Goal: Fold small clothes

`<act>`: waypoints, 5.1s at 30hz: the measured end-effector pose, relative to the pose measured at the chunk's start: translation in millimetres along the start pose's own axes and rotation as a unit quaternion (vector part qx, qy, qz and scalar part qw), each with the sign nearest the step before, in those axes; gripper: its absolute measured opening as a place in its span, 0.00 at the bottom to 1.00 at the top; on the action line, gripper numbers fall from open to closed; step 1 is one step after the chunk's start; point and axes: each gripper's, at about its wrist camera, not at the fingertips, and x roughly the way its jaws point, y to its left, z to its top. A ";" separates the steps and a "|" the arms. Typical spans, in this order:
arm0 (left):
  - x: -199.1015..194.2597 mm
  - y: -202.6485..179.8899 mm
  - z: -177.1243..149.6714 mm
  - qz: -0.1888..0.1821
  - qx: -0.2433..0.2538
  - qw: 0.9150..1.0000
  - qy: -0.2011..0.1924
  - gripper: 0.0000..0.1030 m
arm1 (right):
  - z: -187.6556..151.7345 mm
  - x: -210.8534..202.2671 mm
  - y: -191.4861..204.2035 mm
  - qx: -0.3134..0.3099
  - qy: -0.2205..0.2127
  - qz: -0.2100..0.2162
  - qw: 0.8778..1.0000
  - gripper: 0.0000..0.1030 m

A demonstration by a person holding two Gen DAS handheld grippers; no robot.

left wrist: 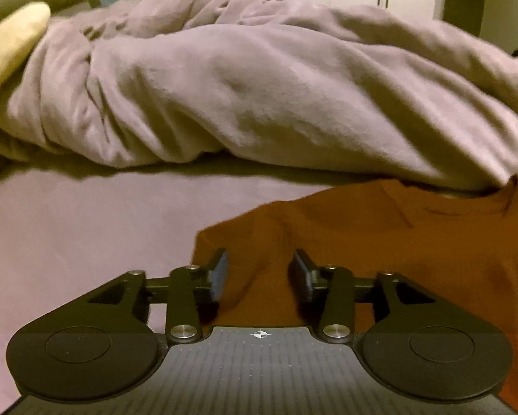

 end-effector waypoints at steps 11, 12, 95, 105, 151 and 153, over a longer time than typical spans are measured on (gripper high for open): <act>2.3 -24.9 -4.4 0.013 0.072 0.997 0.011 0.19 | 10.9 19.8 18.4 -0.017 0.029 0.019 0.999 0.11; 1.6 -25.9 -4.3 0.011 0.072 0.997 0.009 0.15 | 10.6 19.5 21.0 -0.026 0.025 0.014 0.999 0.09; -71.1 58.2 -56.2 -0.154 -0.158 0.972 0.081 0.24 | -93.6 -114.6 79.0 -0.024 -0.007 -0.027 0.999 0.19; -120.2 -52.2 -20.8 -0.168 -0.039 0.984 0.038 0.23 | -109.8 -132.7 70.5 -0.035 -0.027 -0.055 0.997 0.19; -169.5 14.0 -182.2 -0.017 -0.114 0.992 0.059 0.87 | -7.1 -30.2 177.8 0.032 0.065 0.151 0.986 0.13; -171.6 9.4 -178.7 -0.021 -0.109 0.992 0.054 0.87 | -3.4 -50.7 174.8 0.001 0.029 0.139 0.990 0.13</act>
